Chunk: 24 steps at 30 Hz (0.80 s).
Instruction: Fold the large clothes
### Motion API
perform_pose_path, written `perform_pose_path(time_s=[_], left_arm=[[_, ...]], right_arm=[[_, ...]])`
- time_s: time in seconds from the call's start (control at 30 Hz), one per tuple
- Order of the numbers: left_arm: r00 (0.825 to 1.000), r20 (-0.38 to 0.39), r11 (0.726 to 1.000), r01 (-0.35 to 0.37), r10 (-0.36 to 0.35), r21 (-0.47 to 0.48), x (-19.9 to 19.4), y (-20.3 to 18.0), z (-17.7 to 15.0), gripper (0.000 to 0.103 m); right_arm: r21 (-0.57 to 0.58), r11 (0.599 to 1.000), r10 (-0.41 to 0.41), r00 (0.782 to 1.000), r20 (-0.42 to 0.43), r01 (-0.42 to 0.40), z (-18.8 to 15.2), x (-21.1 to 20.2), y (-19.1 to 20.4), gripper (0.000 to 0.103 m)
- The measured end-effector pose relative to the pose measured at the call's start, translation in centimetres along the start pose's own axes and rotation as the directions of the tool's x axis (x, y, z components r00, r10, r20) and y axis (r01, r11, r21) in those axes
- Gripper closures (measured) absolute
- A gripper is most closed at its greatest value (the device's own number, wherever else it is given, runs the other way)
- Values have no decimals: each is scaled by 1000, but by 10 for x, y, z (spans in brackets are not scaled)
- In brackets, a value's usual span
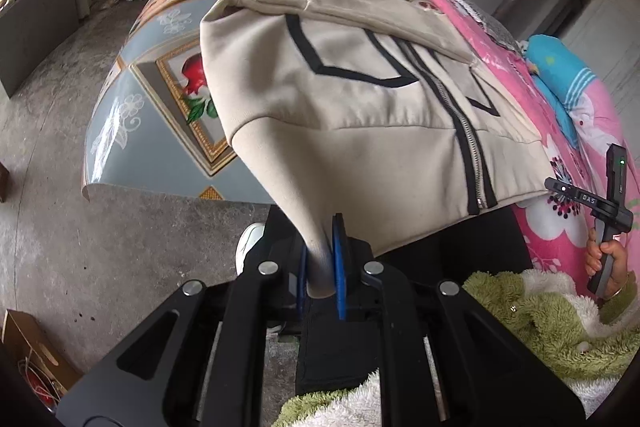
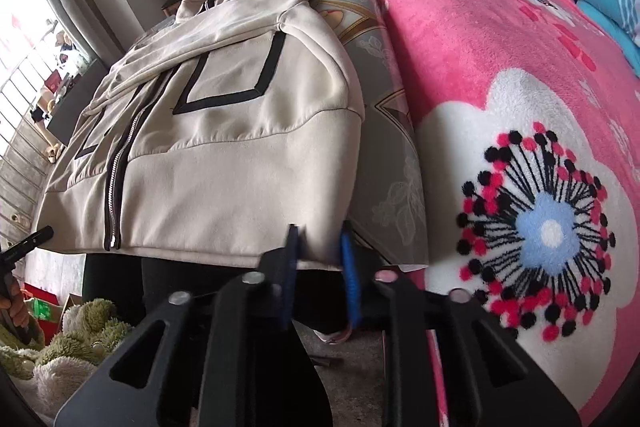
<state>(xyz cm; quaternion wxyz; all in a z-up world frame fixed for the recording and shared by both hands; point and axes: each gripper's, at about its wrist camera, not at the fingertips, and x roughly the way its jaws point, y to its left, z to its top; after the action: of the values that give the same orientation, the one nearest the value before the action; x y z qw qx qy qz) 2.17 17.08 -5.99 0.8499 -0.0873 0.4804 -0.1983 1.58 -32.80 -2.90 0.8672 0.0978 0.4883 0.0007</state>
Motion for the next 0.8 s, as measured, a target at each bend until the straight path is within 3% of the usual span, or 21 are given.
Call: perform_pose_path(time_s=[0.23,0.43,0.57,0.8], left_arm=[[985,147,996,89,-86,-15,-32,-7,26,98],[967,212,985,158,-140,-69,-35,-2,72,98],[962,235,982,162,-136,-94,-28,8,109,98],[978,184,974,130,-96,-184,11,42,171,98]], right_arm=[[-54,998,-17,997,69,21,18,-28,21,97],[-11,1000,19,986,168,-18,56,-46,23,97],[-21,999,46,976,215,-43,96,-40,27,97],[-14,998,59,965,254,-57,177,6,32,97]])
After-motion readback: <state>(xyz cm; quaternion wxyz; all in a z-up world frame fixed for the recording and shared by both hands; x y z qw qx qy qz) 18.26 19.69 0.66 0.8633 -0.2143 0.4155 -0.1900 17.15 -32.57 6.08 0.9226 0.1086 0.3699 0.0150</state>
